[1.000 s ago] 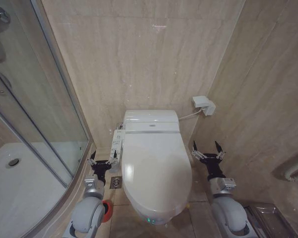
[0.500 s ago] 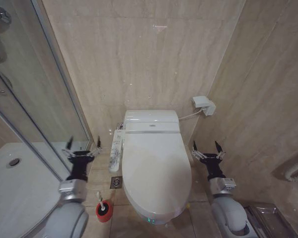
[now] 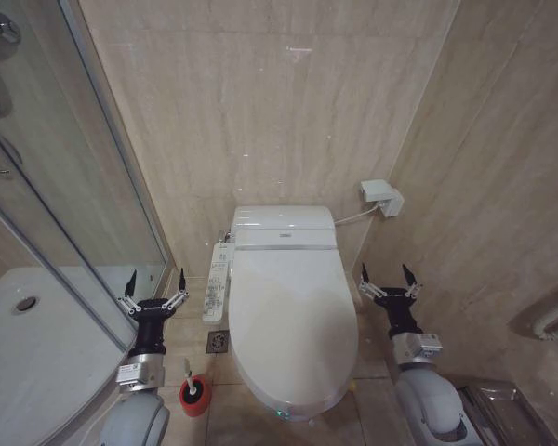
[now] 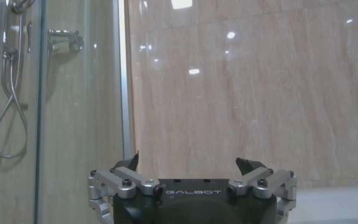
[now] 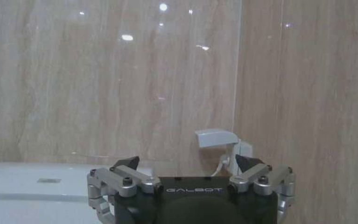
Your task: Open the toilet lid, clean the toilet bowl with a toilet brush, close the toilet lid, and flush.
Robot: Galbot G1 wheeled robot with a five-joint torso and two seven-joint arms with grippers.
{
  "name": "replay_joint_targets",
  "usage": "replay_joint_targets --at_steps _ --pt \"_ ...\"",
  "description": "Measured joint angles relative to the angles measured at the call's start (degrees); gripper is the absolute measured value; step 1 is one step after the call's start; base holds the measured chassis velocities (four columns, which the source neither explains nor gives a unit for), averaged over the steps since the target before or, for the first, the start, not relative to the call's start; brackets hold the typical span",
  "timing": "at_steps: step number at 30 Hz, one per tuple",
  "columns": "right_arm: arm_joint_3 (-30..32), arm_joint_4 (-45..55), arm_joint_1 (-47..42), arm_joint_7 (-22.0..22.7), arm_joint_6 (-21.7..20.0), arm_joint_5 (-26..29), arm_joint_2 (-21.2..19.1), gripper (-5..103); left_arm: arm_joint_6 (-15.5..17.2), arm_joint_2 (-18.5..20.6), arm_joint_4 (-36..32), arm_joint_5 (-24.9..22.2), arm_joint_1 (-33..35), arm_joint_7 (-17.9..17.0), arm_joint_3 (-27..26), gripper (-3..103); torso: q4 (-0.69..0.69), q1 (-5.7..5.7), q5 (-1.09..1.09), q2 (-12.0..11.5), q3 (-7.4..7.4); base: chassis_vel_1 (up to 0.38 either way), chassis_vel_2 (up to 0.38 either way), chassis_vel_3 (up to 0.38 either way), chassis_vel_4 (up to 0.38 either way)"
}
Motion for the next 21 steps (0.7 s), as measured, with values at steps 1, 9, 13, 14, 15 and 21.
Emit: replay_joint_targets --at_steps 1,9,13,14,15,21 --pt "0.00 0.00 0.00 0.00 0.00 0.00 0.00 100 0.23 0.03 0.00 -0.28 -0.20 0.04 0.17 100 -0.01 0.00 -0.01 0.00 0.00 0.000 0.000 0.000 0.000" --pt "0.01 0.00 0.00 0.00 0.00 0.00 0.00 100 4.36 0.70 -3.15 -3.97 -0.01 1.10 0.55 100 -0.01 0.00 0.01 0.00 0.00 0.000 0.000 0.000 0.000" --pt "0.00 0.00 0.00 0.00 0.00 0.00 0.00 100 2.68 0.21 -1.62 -1.23 0.04 1.24 0.87 100 -0.02 0.00 0.00 0.00 0.00 0.000 0.000 0.000 0.000" --pt "0.00 0.00 -0.01 0.00 0.00 0.00 0.00 100 2.46 0.05 -1.49 -0.90 0.14 1.26 1.14 100 -0.01 0.00 0.00 0.00 0.00 0.000 0.000 0.000 0.000" --pt "0.00 0.00 0.00 0.00 0.00 0.00 0.00 100 2.39 -0.05 -1.47 -0.77 0.24 1.28 1.33 100 -0.02 0.00 0.00 0.00 0.00 0.000 0.000 0.000 0.000" --pt "0.00 0.00 -0.01 0.00 0.00 0.00 0.00 100 1.82 -0.81 -1.14 -0.11 0.34 1.61 1.89 100 -0.02 -0.01 0.00 0.00 -0.01 -0.062 0.050 0.046 -0.061"
